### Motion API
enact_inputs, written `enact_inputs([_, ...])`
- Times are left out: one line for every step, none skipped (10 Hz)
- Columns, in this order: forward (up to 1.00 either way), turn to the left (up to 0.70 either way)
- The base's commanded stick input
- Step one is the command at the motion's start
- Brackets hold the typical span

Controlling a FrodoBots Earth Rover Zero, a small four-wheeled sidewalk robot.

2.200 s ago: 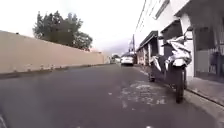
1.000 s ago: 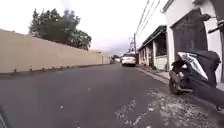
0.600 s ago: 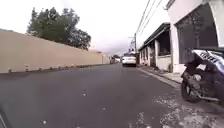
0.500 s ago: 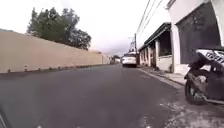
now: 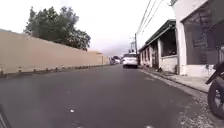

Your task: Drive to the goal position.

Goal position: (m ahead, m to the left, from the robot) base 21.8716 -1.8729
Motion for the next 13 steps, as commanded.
enact_inputs([1.0, 0.0])
enact_inputs([1.0, 0.0])
enact_inputs([1.0, 0.0])
enact_inputs([1.0, 0.0])
enact_inputs([1.0, 0.0])
enact_inputs([1.0, 0.0])
enact_inputs([1.0, 0.0])
enact_inputs([1.0, 0.0])
enact_inputs([1.0, 0.0])
enact_inputs([1.0, 0.0])
enact_inputs([1.0, 0.0])
enact_inputs([1.0, 0.0])
enact_inputs([1.0, 0.0])
